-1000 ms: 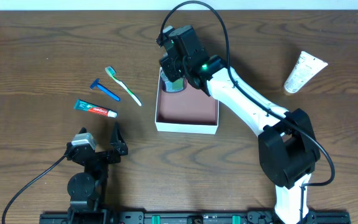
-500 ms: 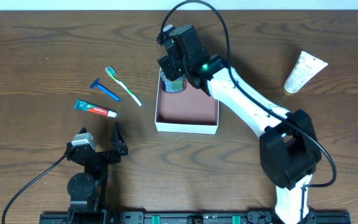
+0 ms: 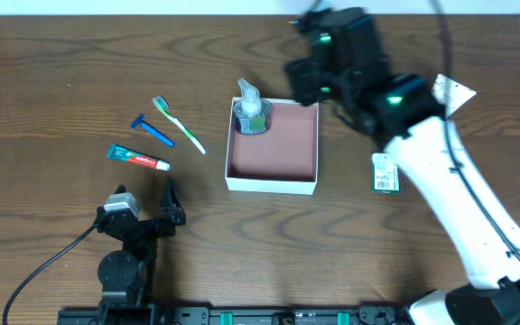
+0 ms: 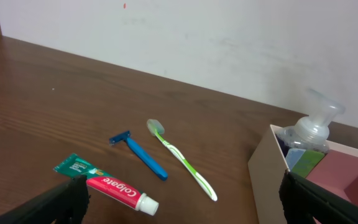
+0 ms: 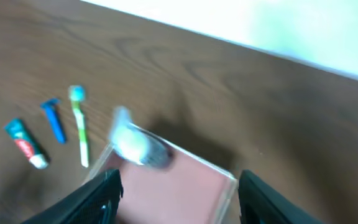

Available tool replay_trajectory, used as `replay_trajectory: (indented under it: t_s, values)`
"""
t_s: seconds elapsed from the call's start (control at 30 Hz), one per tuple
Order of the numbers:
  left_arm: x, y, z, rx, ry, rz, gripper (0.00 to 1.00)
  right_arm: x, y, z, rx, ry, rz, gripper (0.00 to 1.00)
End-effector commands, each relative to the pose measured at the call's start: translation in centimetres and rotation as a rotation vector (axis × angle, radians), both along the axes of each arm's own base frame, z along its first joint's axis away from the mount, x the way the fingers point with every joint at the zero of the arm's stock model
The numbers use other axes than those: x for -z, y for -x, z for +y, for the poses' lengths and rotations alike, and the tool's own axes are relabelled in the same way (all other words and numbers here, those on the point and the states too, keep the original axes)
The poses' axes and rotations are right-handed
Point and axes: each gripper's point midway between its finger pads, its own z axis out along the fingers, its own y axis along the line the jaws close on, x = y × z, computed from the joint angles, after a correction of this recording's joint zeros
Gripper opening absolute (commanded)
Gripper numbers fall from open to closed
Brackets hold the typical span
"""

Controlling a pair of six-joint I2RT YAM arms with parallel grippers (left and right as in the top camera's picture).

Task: Pack container
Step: 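Release the bottle and raise the right gripper back right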

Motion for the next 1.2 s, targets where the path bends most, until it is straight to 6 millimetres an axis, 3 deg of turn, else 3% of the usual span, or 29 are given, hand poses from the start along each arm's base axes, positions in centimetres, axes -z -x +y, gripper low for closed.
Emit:
replay_trajectory:
  t_s: [0.0,0.33,0.57,0.9,1.17]
  values:
    - [1.8,0.1,0.3,-0.014,-0.013,0.054,0.98,1.0,-0.9,-4.2,0.153,-0.006,0.059,0.62]
    - [1.8,0.1,0.3,-0.014,-0.013,0.054,0.98,1.1,-2.9,-15.3,0.332,0.063,0.061,0.69]
    - [1.8,0.1,0.3,-0.014,-0.012,0.054,0.98,1.2,-2.9,-23.4,0.441,0.133,0.062,0.70]
    - [1.8,0.1,0.3,-0.014,-0.013,0.054,0.98,1.8,-2.5,-29.3,0.397,0.305,0.056,0.73]
    - [1.8,0.1,0.3,-0.014,-0.013,0.054,0.98,6.7,-3.2,-31.6,0.386,0.188,0.170,0.70]
